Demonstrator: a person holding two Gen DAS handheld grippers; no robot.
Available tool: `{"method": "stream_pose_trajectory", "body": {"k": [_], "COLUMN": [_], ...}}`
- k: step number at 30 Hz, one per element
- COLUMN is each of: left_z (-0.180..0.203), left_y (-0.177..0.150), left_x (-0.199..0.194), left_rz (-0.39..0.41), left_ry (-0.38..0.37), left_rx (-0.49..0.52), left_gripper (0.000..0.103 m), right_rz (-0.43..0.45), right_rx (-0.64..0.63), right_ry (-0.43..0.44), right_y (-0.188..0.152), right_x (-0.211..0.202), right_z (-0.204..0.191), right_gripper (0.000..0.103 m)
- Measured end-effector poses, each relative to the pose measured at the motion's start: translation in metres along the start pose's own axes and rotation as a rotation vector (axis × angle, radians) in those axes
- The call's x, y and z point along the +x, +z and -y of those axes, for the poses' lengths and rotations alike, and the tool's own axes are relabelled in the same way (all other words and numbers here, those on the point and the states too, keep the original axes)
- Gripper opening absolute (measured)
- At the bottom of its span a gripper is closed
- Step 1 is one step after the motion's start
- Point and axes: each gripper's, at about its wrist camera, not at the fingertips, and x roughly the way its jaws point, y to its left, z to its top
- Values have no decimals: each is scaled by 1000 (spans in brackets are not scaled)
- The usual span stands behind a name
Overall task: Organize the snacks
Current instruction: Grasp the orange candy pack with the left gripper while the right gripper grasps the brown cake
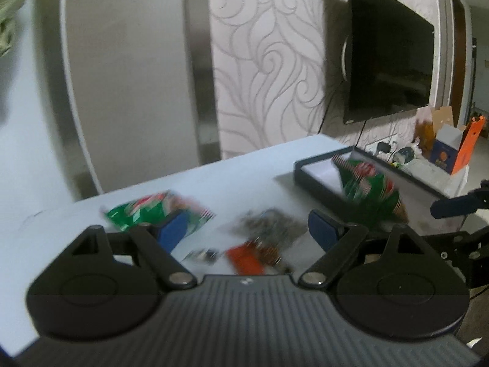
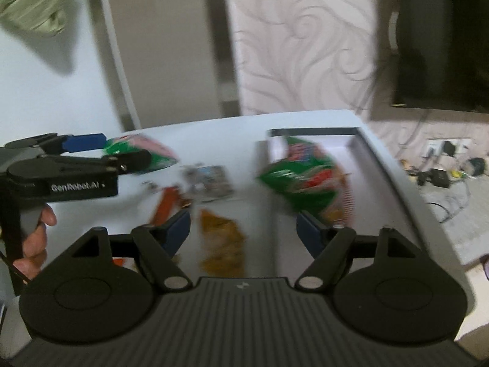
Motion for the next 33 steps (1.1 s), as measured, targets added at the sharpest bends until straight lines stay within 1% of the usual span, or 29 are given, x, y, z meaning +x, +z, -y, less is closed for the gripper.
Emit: {"method": "stream_pose_trajectory", "body": {"k": [1,3,8,14,23,24,25,26,27,28,29,31,33], "left_z": [-5,-14,-24,-21,-20,-19,-18,-17,-15,-14,-13,-18,-25], "left_y": [-6,-20,-57,-85,-101,-102,-103,-104,-104,-104,-103,-102,-100], "left_x": [-6,-14,-32,-26,-17,-15,-14,-13,-13,-14,-14,-11,-8], "left_rz": [-3,-20,-75,-149,-205,-214,-221,-218,-211,-202,-199,-204,-208], "left_ry": [14,17,17,-3,-53,-56,-62,-66,-62,-63,-58,-44,-10], "left_rx": [-4,-17,-6,29,-33,-34,-34,-28,-16,-5,0,-22,-42], "left_gripper": [88,88,88,88,87,86,81,79,73,64,59,58,58], "right_rz": [-7,-32,-99,-143,-171,-173,-175,-177,-179,-182,-188,-201,-206], "right_rx": [-13,-44,-82,-92,-91,-98,-106,-111,-113,-112,-111,-111,-114], "right_ry": [20,57,99,107,80,76,69,64,61,57,53,50,51], "right_y": [-2,-9,-31,-46,-49,-49,-49,-49,-49,-49,-50,-50,-50], "right_x": [2,7,21,32,45,48,51,53,56,58,61,66,71], "right_z": [-8,-23,-50,-65,-70,-72,-73,-74,-74,-74,-74,-73,-74], "right_gripper": [80,80,80,80,80,80,80,80,80,80,80,79,78]}}
